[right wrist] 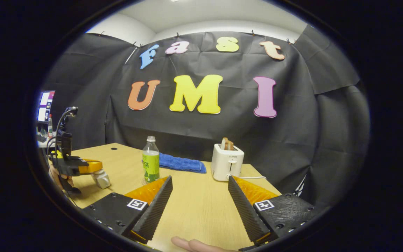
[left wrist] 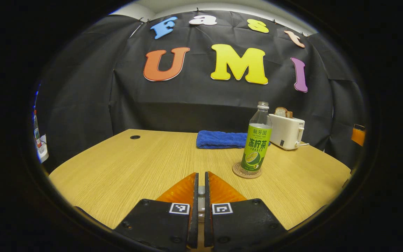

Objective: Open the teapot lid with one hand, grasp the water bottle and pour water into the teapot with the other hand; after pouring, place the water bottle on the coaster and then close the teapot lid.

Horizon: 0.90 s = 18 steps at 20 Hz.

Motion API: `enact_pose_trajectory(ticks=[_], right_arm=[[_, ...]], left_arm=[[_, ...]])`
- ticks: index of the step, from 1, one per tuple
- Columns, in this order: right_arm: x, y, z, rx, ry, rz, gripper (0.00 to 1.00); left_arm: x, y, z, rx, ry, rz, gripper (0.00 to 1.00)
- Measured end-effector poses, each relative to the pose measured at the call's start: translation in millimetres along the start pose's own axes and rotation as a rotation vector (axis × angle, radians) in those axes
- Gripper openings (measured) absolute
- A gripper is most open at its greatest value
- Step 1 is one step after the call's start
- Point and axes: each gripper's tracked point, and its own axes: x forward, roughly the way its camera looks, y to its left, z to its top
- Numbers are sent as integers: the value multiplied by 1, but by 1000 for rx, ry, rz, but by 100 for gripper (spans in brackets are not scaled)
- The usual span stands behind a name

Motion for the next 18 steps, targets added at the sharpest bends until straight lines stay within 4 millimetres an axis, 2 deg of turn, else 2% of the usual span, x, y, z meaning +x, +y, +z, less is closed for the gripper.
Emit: enact_pose_trajectory(ticks=[6,8,12,14,15,16,17,18], right_arm=[[0,-6,1,4,4,-15,97],[0,-7,0,3,11,-18,97],[-8,-5,7,-10,-4,-26,95],[-13,4,9,0,-1,-12,97],[-15,10,8,3,2,1,97],[-17,14,10,-1,2,6,95],[-19,16,12,-4,-3,7,97],[-21,20,14,-3,-4,7,95]], left_arm=[[-10,-7,16,40,-18,-4,11],[-19,-16,28,50,-39,-19,11],[-45,-27,59,54,-103,-30,19],[-59,-37,71,30,-134,-59,33],[-68,-48,76,22,-146,-91,49],[-76,-59,80,23,-153,-124,57],[-84,-62,84,39,-162,-131,75],[-92,-62,87,62,-171,-110,83]])
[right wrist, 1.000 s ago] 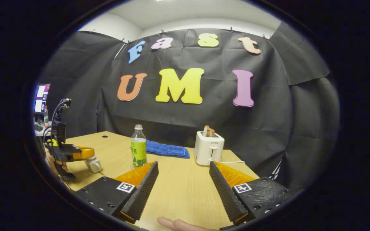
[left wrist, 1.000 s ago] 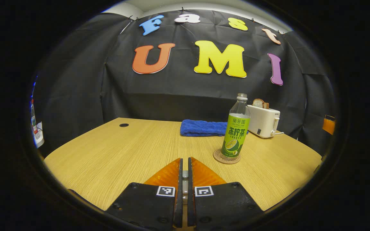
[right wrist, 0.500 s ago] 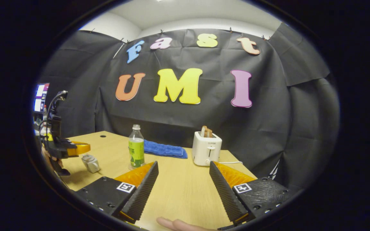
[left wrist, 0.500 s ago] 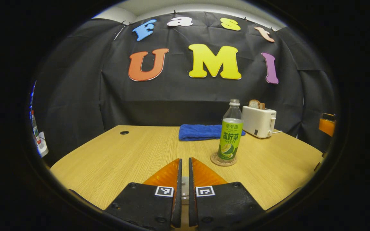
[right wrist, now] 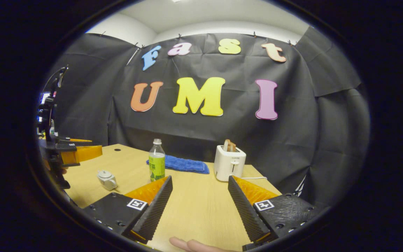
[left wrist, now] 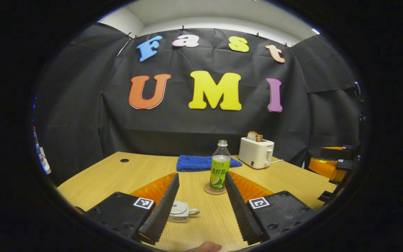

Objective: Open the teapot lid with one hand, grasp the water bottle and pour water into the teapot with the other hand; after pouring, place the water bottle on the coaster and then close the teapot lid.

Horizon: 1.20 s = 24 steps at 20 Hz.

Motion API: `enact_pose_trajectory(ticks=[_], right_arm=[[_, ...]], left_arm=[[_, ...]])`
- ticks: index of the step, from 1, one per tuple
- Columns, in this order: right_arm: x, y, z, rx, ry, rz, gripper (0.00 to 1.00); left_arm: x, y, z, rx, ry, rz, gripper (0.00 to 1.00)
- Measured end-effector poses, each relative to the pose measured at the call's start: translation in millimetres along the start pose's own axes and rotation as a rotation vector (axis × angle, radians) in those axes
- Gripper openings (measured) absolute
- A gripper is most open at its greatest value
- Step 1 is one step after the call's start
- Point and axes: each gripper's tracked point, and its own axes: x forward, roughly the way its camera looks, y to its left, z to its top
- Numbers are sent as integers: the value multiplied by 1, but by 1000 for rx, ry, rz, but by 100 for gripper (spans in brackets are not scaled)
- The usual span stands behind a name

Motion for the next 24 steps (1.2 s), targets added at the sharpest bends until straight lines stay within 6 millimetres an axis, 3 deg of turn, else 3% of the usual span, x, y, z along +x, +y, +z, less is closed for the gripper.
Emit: enact_pose_trajectory(ticks=[1,2,7,12,17,24], right_arm=[[-3,4,-2,5,4,0,97],[-5,9,-3,14,12,4,97],[-16,28,-19,46,69,32,98],[-21,9,-7,25,28,-24,95],[-26,-8,-2,48,20,-86,97],[-32,-9,5,60,3,-88,98]], left_arm=[[-7,3,3,24,-4,24,95],[-12,2,5,39,-2,34,99],[-37,-13,3,64,54,41,100],[-52,-16,0,81,78,35,99],[-62,1,10,82,50,87,99],[-71,11,23,73,6,114,99]])
